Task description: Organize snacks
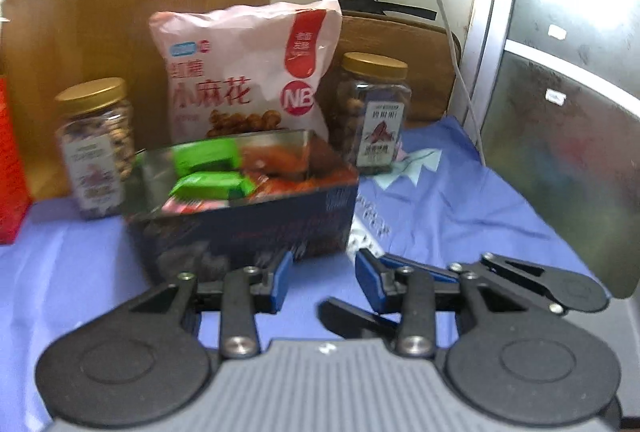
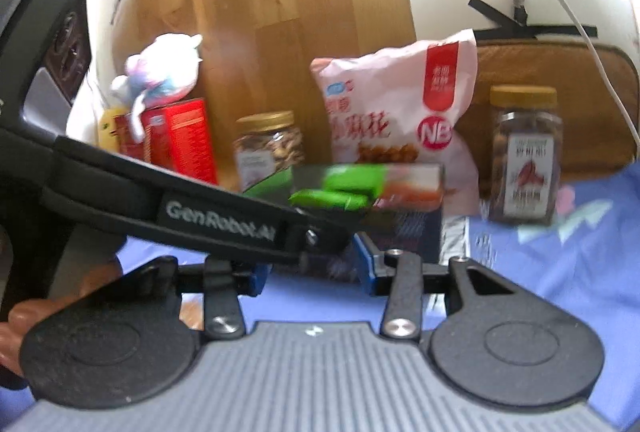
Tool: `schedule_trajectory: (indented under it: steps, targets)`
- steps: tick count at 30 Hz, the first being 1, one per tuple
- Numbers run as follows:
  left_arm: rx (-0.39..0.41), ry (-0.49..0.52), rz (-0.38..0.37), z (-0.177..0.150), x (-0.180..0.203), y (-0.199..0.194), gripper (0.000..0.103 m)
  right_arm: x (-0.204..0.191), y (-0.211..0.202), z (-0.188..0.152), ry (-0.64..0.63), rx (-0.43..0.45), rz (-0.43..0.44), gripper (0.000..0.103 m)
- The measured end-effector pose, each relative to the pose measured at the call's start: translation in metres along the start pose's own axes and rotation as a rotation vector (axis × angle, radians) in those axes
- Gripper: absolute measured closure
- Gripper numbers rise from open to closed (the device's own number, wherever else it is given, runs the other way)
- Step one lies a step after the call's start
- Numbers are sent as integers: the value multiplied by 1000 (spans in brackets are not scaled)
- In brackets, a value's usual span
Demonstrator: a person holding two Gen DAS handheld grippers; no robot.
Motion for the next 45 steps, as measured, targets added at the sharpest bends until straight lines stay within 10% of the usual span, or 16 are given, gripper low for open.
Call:
schedule_trajectory:
  steps: [14, 45]
  targets:
    - [-8, -38, 222, -74, -2, -85, 66, -13, -77, -51, 185, -59, -17, 57]
    - [-106, -95, 361, -157, -36, -98, 60, -40, -103, -89, 311, -115, -13, 57]
Point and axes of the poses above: each gripper's, at about its wrist camera, not at the fingertips, and y roughly the way its jaws point, x to its right, z to its top, the point moved 10 cm from there along y, roughly the way its jaws point, and after that the axes turned 11 degrees about -z, right-handed, at the moved point
